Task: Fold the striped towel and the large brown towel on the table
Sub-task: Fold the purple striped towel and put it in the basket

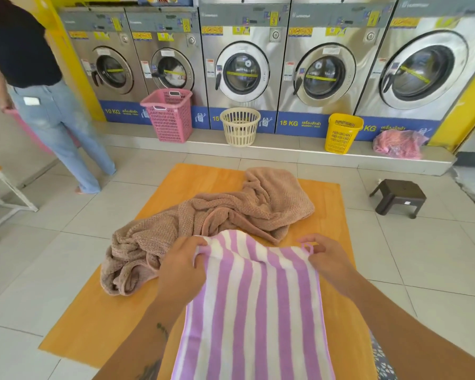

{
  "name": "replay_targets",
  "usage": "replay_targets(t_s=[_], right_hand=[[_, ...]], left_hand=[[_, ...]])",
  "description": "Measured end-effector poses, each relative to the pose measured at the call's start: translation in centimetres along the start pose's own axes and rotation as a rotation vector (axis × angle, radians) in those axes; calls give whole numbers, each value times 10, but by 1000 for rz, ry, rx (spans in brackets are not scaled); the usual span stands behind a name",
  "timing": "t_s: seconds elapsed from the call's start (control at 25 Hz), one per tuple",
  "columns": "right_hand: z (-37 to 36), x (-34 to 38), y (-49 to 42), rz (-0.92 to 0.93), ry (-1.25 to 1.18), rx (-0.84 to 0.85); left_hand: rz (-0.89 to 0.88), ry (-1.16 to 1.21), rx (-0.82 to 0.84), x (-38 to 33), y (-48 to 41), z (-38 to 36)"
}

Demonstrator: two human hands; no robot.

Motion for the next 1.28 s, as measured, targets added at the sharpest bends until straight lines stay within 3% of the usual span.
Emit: replay_targets(t_s=[0.32,0.44,0.6,0.72,0.8,1.08,1.28], right_hand=[[7,70,71,176,-34,-106],[-4,76,94,216,73,-97],[19,106,121,353,322,-356],[74,123,144,330,291,-625],[96,128,156,347,288,-720],[68,106,162,412,406,-728],[66,91,158,360,395,-639]], left_hand=[[-223,129,-122,-36,-10,33],[-297,131,-154,-39,-13,44],[-315,144,-126,-42,-28,62],[-295,209,-156,-43,-49,88],[-346,199,-174,-52,-57,103],[-343,196,-99,-50,-41,92],[-213,88,67,-21,-42,65]])
Point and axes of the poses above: each hand's wrist, its own y-axis away from the middle knuckle, its own z-axis out of the back of the hand, x = y × z, the point moved 8 cm from there along -y, towards the middle knuckle
